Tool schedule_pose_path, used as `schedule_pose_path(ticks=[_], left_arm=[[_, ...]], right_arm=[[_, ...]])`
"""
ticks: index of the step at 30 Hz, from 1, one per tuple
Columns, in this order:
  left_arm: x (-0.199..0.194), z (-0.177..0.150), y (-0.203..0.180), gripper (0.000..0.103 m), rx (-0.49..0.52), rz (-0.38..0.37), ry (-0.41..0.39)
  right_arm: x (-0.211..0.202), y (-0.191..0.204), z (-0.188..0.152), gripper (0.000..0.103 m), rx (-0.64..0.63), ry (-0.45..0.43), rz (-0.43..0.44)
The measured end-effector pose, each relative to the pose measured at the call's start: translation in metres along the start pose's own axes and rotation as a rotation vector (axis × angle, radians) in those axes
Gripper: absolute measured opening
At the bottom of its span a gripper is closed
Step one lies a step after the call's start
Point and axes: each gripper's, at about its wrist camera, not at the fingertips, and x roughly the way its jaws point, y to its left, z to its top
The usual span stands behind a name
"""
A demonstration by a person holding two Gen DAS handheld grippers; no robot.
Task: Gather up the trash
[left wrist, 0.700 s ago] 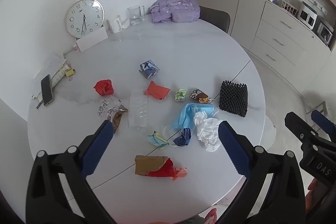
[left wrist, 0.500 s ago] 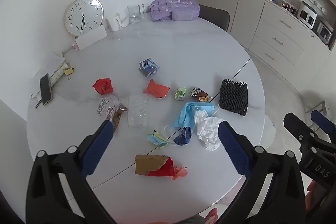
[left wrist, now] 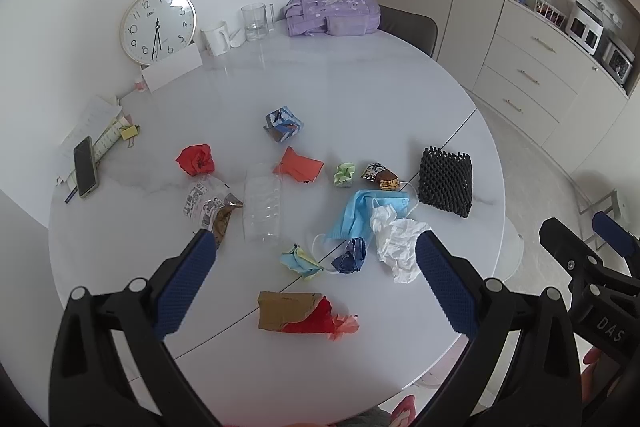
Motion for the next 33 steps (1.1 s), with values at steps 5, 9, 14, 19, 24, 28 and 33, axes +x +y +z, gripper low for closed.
schedule_pose_path(ticks=[5,9,14,19,24,28,33], left_arm=[[-0.0007,0.0012,0.0001,0.095,0.001,-0.001,0.003],[-0.0009,-0.0003,0.0005,0.095,-0.002,-0.001,0.004],[-0.0024,-0.0025,0.0002,0.095,-0.004,0.000,0.002],[-0.0029,-0.0024,0.0008,0.095,-0.005,-0.001,0.002],[-0.0030,-0.0025,0.0013,0.095,-0.006,0.000,0.001],[-0.0031,-0.0027,0.0018,0.095,-0.006,0.000,0.002],[-0.0035,-0.0032,0.0017,0.095,-0.007,0.002,0.002]], right_arm=[[-0.0005,0.0002,-0.0003,0.101,0.000,0.002,-0.002],[-0.0008,0.0003,-0.0020,0.101,0.000,0.002,-0.002],[-0.0009,0.0009,-0.0009,0.101,0.001,0.000,-0.002],[-0.0016,0.0013,-0.0025,0.101,0.000,0.000,-0.003],[-0.0018,0.0016,-0.0035,0.101,0.000,-0.001,-0.002],[-0.0019,0.0020,-0.0031,0.101,0.000,0.001,-0.002],[-0.0030,0.0016,-0.0048,0.101,-0.001,0.004,-0.003]])
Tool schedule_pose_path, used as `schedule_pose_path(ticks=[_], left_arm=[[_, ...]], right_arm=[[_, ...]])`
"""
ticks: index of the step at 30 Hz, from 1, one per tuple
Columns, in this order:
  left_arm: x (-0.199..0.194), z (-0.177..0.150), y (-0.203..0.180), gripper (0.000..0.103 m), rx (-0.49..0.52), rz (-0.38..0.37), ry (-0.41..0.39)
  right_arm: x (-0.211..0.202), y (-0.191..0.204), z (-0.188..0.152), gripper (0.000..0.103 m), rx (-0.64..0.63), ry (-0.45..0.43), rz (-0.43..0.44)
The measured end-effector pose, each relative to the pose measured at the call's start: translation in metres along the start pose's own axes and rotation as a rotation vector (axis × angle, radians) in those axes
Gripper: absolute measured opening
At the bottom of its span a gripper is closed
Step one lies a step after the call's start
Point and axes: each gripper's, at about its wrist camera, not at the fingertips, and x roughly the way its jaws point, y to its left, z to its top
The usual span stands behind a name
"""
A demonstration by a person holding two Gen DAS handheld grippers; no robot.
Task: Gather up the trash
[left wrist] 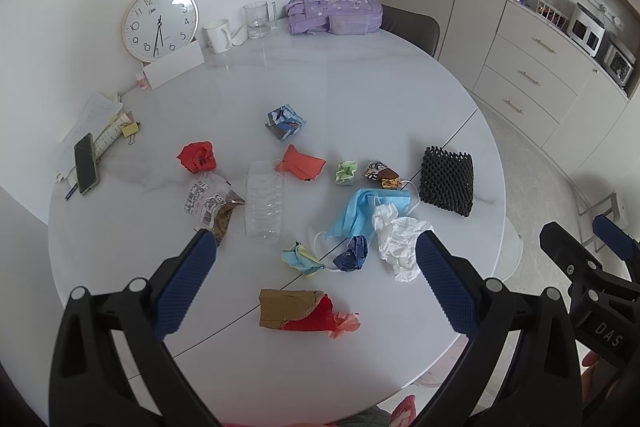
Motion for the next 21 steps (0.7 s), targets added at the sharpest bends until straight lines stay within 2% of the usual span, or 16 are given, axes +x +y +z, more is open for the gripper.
schedule_pose_path(ticks=[21], left_arm=[[0.0003,0.0021,0.0008,0.095,-0.001,0.000,0.003]], right_arm=[[-0.0004,0.0024,0.0023,0.101,-0.002,0.005,-0.003]])
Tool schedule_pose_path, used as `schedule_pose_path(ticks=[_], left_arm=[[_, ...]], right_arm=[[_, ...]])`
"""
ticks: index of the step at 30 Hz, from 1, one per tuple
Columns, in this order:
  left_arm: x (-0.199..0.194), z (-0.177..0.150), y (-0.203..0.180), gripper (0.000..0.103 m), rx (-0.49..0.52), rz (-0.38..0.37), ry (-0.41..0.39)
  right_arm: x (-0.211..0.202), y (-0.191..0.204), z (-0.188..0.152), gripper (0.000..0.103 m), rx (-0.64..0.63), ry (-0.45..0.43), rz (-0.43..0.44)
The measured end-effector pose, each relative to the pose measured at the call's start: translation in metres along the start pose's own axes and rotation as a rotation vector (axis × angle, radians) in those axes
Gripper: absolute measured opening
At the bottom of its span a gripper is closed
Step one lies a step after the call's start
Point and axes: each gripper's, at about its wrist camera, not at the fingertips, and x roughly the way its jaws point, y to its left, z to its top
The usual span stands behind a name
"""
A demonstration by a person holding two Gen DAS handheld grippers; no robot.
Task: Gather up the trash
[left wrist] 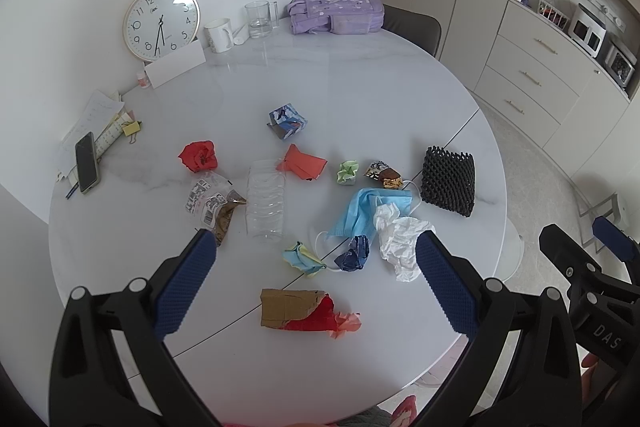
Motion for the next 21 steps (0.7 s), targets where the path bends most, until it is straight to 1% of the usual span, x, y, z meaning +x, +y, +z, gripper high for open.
schedule_pose_path(ticks=[12,15,16,18,21], left_arm=[[0.003,-0.003,0.005,0.095,0.013,-0.006,0.004],[0.006,-0.006,0.012,0.095,0.046,-0.028,-0.014],[0.008,-0.008,0.016,0.095,0.066,-0.046,-0.027],[0.014,-0.010,0.025,0.095,0.109,-0.079,-0.041],[0.032,-0.019,0.045,0.095,0.204,-0.130,-0.047]], right_arm=[[0.001,0.001,-0.001,0.101,0.002,-0.008,-0.006],[0.003,0.002,-0.005,0.101,0.013,-0.023,0.008],[0.005,0.001,-0.008,0.101,0.016,-0.024,0.014],[0.009,0.003,-0.013,0.101,0.022,-0.022,0.023],[0.019,0.007,-0.024,0.101,0.030,-0.003,0.041]])
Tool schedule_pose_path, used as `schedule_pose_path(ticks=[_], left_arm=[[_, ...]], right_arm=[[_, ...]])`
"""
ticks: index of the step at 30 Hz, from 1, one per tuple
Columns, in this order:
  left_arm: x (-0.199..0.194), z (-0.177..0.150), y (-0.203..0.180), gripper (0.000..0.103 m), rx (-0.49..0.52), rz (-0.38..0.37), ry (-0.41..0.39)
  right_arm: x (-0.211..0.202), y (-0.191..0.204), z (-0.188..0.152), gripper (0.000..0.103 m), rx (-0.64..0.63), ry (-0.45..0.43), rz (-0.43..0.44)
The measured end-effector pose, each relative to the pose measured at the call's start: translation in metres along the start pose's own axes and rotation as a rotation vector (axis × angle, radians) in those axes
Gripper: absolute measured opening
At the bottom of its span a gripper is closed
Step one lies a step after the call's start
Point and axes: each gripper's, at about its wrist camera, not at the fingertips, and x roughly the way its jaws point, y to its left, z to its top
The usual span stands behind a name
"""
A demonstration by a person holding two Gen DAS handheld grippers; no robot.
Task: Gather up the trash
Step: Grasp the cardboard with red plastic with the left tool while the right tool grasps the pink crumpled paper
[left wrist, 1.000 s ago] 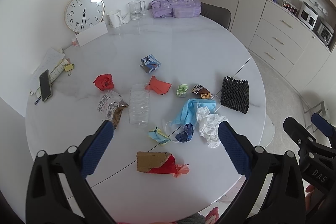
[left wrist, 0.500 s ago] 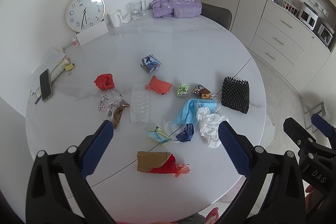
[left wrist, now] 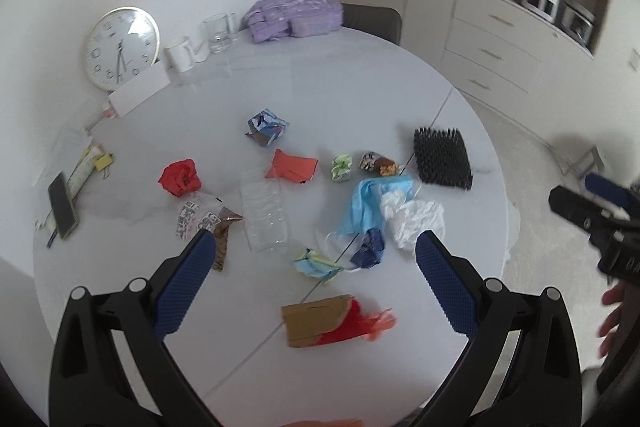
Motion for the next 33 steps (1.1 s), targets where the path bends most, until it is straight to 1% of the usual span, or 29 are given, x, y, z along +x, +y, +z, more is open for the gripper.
schedule_pose_path(ticks=[3,5,6,7,8,9,10,12,15,16,17,18,22,23,25,26,27,29,30,31,33], left_arm=[[0.015,-0.012,0.013,0.095,0.076,-0.022,0.003],[0.032,-0.025,0.022,0.095,0.141,-0.027,0.045],[0.037,-0.029,0.025,0.095,0.154,-0.042,0.059],[0.045,-0.037,0.028,0.095,0.181,-0.079,0.093],[0.047,-0.043,0.028,0.095,0.195,-0.103,0.106],[0.051,-0.050,0.026,0.095,0.236,-0.151,0.120],[0.052,-0.053,0.022,0.095,0.272,-0.174,0.123],[0.058,-0.060,0.012,0.095,0.389,-0.217,0.128],[0.068,-0.073,-0.008,0.095,0.628,-0.263,0.127],[0.073,-0.079,-0.015,0.095,0.734,-0.287,0.125],[0.076,-0.084,-0.019,0.095,0.805,-0.301,0.119],[0.082,-0.091,-0.025,0.095,0.899,-0.328,0.114],[0.101,-0.107,-0.035,0.095,1.084,-0.415,0.137],[0.107,-0.109,-0.037,0.095,1.111,-0.429,0.147],[0.117,-0.114,-0.039,0.091,1.154,-0.458,0.168],[0.121,-0.116,-0.040,0.085,1.165,-0.475,0.178],[0.125,-0.117,-0.041,0.083,1.170,-0.494,0.193],[0.133,-0.114,-0.041,0.082,1.156,-0.516,0.187],[0.136,-0.113,-0.041,0.080,1.151,-0.525,0.199],[0.140,-0.111,-0.042,0.076,1.137,-0.545,0.228],[0.146,-0.108,-0.041,0.062,1.108,-0.556,0.257]], right_arm=[[0.013,0.004,-0.015,0.101,0.008,0.042,-0.001],[0.025,0.008,-0.026,0.101,-0.003,0.089,-0.011],[0.032,0.011,-0.033,0.101,-0.013,0.117,-0.021],[0.037,0.014,-0.041,0.101,-0.021,0.135,-0.027],[0.040,0.016,-0.046,0.101,-0.022,0.143,-0.032],[0.044,0.018,-0.053,0.101,-0.023,0.160,-0.043],[0.048,0.020,-0.059,0.101,-0.023,0.176,-0.046],[0.053,0.023,-0.070,0.101,-0.021,0.204,-0.045],[0.057,0.028,-0.085,0.101,-0.024,0.242,-0.076],[0.058,0.029,-0.089,0.101,-0.023,0.256,-0.094],[0.058,0.028,-0.091,0.101,-0.019,0.262,-0.104],[0.058,0.028,-0.096,0.101,-0.007,0.275,-0.120],[0.054,0.021,-0.107,0.101,0.078,0.306,-0.151],[0.053,0.019,-0.111,0.101,0.111,0.315,-0.157],[0.051,0.016,-0.115,0.101,0.146,0.326,-0.172],[0.049,0.015,-0.119,0.101,0.165,0.333,-0.185],[0.047,0.015,-0.120,0.101,0.176,0.338,-0.194],[0.046,0.013,-0.124,0.101,0.200,0.346,-0.205],[0.044,0.011,-0.126,0.101,0.224,0.347,-0.208],[0.044,0.011,-0.126,0.101,0.237,0.347,-0.209],[0.043,0.008,-0.127,0.101,0.276,0.346,-0.205]])
